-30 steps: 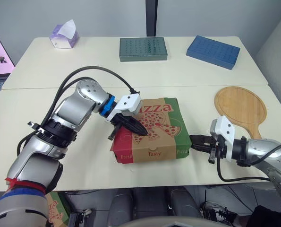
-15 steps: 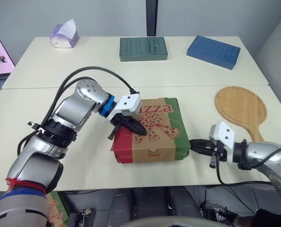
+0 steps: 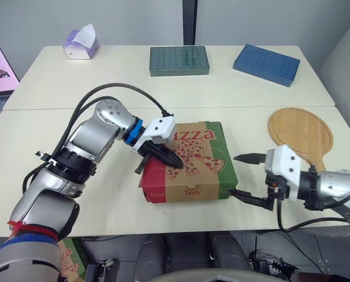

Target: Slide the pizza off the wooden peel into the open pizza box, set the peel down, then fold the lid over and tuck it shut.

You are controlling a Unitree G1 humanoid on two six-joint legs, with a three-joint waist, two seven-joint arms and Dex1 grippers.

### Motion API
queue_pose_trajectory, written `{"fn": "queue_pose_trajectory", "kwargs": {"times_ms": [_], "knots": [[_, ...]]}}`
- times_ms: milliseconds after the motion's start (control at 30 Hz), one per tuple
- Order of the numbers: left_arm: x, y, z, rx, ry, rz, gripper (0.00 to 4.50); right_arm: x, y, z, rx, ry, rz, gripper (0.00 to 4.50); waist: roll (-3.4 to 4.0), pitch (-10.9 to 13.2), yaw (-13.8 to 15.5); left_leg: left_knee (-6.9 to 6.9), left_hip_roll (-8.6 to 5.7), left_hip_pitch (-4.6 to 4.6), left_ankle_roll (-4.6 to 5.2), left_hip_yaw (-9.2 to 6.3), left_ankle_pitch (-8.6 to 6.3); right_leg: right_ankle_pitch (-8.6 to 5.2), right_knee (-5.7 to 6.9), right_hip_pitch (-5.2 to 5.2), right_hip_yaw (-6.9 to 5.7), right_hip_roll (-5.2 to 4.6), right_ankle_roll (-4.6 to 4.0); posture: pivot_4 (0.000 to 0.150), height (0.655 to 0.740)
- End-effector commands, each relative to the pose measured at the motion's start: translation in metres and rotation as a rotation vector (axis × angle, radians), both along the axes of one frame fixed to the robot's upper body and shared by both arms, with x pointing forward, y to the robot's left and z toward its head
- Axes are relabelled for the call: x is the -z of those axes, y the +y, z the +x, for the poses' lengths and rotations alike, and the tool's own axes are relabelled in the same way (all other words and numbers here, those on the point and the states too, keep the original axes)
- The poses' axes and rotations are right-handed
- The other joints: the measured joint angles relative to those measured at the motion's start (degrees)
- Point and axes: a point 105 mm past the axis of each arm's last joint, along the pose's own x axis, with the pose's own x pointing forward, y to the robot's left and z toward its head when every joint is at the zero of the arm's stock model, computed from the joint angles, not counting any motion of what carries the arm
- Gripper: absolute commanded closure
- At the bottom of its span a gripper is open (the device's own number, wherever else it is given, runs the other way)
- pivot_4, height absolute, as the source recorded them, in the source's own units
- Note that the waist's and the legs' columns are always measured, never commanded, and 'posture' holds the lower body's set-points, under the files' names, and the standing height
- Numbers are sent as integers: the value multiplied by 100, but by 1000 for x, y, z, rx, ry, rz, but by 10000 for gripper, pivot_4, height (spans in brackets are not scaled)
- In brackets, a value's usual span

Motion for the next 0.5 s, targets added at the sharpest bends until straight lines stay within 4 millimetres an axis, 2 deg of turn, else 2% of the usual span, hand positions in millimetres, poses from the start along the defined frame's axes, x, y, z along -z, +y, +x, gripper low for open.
{"fn": "queue_pose_trajectory", "kwargs": {"times_ms": [33, 133, 333, 500], "knots": [[-13, -4, -2, 24, -18, -33, 45000, -4, 8, 3, -26, -88, -16, 309, 0, 0, 0, 0, 0, 0, 0, 0, 0, 0, 0, 0, 0, 0, 0, 1500, 7400], [-15, -4, -3, 27, -14, -36, 45000, -1, 8, 6, -30, -118, -39, 309, 0, 0, 7, 0, 0, 0, 0, 0, 0, 0, 0, 0, 0, 0, 0, 1500, 7400], [-18, -5, -5, 42, -5, -38, 45000, -15, 8, 21, 10, -230, -3, 309, 0, 0, 0, 0, 0, 1, 0, 0, 0, 0, 1, 0, 0, 0, 0, 1500, 7400], [-18, -5, -7, 51, -7, -28, 45000, -15, 8, 20, 9, -225, -4, 309, 0, 0, 1, 0, 0, 1, 0, -1, 0, 0, 1, 0, 0, 0, 0, 1500, 7400]]}}
